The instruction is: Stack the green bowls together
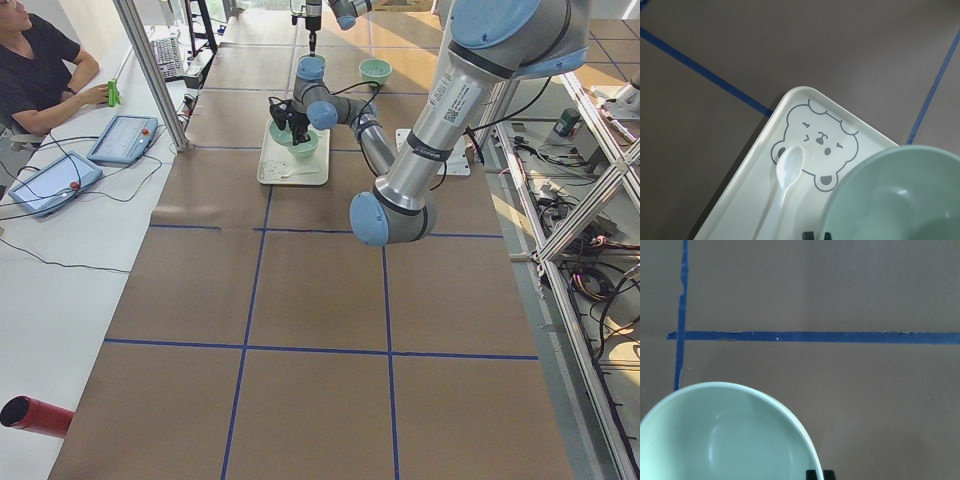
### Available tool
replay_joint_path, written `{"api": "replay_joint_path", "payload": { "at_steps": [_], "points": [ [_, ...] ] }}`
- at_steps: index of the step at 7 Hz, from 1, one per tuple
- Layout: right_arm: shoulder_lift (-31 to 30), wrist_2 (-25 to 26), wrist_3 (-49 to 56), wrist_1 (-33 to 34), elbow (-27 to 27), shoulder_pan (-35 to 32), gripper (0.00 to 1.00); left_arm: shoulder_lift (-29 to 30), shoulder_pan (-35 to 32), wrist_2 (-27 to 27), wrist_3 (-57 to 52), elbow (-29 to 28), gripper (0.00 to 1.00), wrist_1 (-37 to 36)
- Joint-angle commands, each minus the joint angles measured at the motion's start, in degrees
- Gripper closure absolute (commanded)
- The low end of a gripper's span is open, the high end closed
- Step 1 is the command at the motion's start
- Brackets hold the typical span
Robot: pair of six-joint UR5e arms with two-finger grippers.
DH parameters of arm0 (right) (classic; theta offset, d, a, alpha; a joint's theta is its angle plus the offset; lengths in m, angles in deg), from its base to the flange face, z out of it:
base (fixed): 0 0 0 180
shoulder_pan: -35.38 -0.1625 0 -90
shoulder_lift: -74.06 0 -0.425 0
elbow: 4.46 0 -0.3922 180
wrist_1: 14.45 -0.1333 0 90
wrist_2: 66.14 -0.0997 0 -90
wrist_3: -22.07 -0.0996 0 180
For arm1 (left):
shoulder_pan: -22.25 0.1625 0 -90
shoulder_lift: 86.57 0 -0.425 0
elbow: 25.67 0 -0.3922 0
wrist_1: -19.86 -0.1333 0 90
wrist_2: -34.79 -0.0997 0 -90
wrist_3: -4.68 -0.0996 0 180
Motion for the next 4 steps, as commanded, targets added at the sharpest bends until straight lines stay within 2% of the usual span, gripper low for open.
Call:
{"api": "replay_joint_path", "payload": {
  "at_steps": [1, 3, 4],
  "points": [
    [1.64, -3.51, -0.07, 0.67, 0.49, -3.31, 1.00, 2.75, 2.67, -1.77, 0.01, -3.04, 1.00, 0.15],
    [3.22, -3.87, -0.16, 2.07, 0.48, -3.93, 1.00, 4.53, 4.35, -3.18, -0.08, -5.61, 1.00, 0.24],
    [3.48, -4.65, -0.16, 2.07, 0.49, -4.37, 1.00, 4.36, 4.44, -3.18, -0.26, -5.78, 0.91, 0.33]
  ]
}}
